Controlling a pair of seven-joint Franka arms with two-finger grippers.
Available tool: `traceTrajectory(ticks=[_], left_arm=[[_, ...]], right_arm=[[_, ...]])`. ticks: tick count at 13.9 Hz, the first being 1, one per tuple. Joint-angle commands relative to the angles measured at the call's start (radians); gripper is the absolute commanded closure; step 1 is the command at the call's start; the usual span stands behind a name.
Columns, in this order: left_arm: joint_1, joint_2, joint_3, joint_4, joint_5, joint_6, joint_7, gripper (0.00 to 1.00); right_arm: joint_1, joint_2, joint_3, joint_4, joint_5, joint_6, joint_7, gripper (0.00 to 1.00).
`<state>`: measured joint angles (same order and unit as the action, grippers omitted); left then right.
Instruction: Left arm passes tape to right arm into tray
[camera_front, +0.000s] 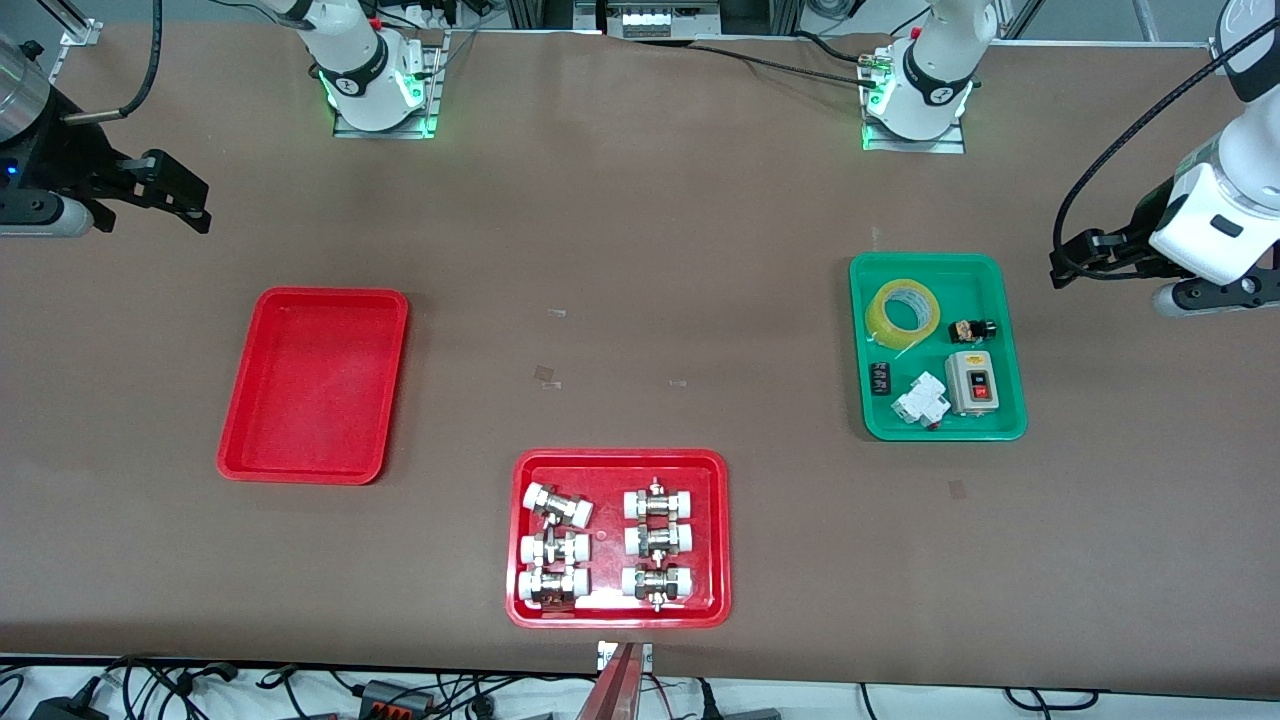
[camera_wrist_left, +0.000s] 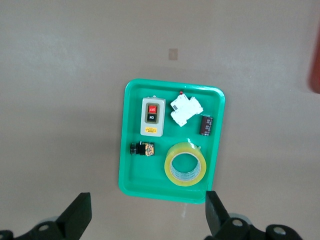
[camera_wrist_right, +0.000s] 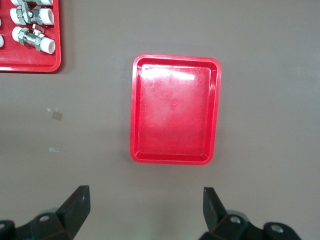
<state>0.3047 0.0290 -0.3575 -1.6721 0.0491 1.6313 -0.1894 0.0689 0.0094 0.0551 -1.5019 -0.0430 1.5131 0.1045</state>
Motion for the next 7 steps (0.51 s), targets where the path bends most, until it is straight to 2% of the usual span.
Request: traceTrajectory(ticks=[1, 7], left_arm=[[0.01, -0.015, -0.003, -0.006, -0.025, -0.004, 0.002, 0.0], [0.039, -0.004, 0.002, -0.003, -0.026, -0.001, 0.005, 0.0]], right_arm=[[0.005, 0.008, 0.005, 0.017, -0.014, -0.016, 0.018, 0.0], [0.005, 0.008, 0.005, 0.017, -0.014, -0.016, 0.018, 0.0]])
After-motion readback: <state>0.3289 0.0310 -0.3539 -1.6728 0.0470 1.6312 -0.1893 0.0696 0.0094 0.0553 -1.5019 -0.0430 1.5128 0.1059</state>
